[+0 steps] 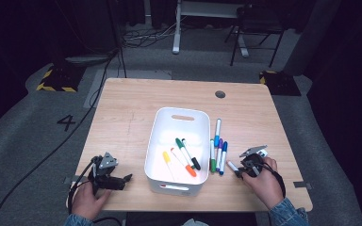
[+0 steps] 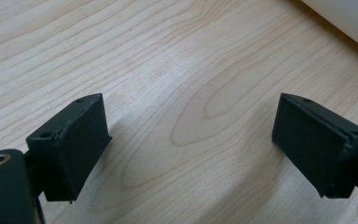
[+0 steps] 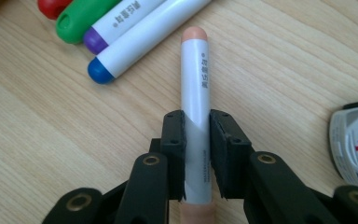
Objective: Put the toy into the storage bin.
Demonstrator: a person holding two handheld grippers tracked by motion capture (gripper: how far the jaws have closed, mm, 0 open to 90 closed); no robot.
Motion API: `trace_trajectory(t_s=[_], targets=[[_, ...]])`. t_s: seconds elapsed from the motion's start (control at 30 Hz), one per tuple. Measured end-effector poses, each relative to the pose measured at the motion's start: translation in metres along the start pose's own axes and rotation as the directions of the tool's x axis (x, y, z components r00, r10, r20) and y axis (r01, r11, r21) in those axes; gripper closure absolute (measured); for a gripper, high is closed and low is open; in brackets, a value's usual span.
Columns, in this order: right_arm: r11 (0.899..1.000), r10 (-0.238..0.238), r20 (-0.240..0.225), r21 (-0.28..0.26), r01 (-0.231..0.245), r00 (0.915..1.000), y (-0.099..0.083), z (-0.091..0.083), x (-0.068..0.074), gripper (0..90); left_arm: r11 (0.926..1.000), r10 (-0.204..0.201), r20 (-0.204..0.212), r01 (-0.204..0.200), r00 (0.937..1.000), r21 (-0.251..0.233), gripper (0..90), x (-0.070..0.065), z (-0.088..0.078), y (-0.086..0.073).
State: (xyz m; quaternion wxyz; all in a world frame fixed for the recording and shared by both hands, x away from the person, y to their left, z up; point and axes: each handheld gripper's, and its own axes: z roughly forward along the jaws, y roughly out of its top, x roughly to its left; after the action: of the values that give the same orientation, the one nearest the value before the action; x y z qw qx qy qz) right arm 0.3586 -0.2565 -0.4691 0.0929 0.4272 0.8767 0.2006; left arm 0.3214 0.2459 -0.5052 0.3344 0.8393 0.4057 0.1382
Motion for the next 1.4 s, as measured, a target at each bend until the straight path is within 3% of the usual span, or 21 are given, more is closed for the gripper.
trace_trajectory(t_s=[0.47,0.77,1.1,1.4], targets=[[0.999,0.040,-0.016,-0.021,-0.040,0.9991,-0.002,-0.006,-0.006,76.7,1.0000,0.001,-0.001,-0.001,1.0000,0.000,10.8,0.000,0.000,0.000],[0.998,0.026,-0.020,-0.065,-0.027,0.9995,0.001,-0.018,-0.009,76.7,1.0000,0.002,-0.001,-0.002,1.0000,-0.001,10.9,0.000,0.000,0.000],[0.989,-0.015,-0.055,-0.149,0.007,0.9984,0.012,-0.043,-0.005,76.7,1.0000,0.002,-0.001,-0.002,1.0000,-0.001,10.8,0.000,0.000,0.000],[0.972,-0.096,-0.087,-0.222,0.074,0.9916,0.035,-0.079,0.008,76.7,1.0000,0.002,-0.001,-0.002,1.0000,-0.001,10.9,0.000,0.000,0.000]])
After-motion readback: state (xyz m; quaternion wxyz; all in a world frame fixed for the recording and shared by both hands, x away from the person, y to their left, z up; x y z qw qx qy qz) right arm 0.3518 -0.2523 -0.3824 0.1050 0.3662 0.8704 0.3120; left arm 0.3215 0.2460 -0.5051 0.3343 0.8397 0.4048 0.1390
